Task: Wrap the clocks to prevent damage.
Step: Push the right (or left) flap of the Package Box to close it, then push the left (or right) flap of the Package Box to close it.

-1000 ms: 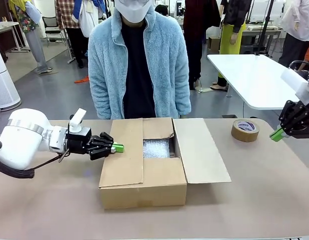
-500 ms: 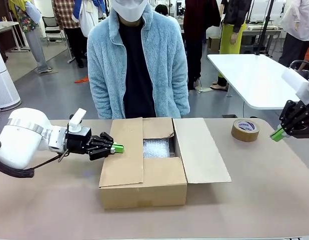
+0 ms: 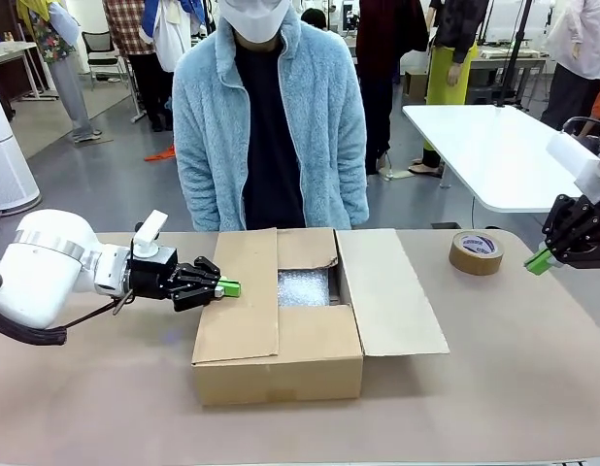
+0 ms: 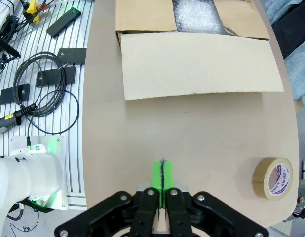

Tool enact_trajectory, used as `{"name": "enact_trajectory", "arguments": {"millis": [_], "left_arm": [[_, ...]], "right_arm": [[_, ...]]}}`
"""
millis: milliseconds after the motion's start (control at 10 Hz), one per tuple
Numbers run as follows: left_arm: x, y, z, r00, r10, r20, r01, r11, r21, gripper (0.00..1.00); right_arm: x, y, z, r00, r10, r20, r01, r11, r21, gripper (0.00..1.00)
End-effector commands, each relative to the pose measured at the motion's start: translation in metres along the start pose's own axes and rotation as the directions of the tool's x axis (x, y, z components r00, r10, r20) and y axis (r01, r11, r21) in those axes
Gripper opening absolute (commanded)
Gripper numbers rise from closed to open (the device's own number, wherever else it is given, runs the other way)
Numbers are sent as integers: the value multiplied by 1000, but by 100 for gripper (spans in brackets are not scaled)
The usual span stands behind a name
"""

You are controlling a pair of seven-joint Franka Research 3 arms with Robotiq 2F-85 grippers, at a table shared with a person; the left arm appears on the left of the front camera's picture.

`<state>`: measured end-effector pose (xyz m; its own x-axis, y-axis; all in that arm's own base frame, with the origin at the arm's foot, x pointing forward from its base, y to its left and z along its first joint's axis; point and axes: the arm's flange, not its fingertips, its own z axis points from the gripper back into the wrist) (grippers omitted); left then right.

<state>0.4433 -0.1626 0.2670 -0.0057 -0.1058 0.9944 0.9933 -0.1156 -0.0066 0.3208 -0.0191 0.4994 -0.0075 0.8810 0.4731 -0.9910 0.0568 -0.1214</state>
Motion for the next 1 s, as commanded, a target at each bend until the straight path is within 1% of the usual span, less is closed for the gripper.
{"name": "enact_trajectory", "arguments": {"millis": [0, 900], "left_arm": [[-1, 1, 1, 1000, 10, 2, -10, 1000, 25, 0], [-1, 1, 1, 1000, 10, 2, -10, 1000, 25, 0]], "right_arm": [[-1, -2, -1, 999, 12, 38, -13, 1000, 8, 1], [-1, -2, -1, 999, 12, 38, -13, 1000, 8, 1]]}}
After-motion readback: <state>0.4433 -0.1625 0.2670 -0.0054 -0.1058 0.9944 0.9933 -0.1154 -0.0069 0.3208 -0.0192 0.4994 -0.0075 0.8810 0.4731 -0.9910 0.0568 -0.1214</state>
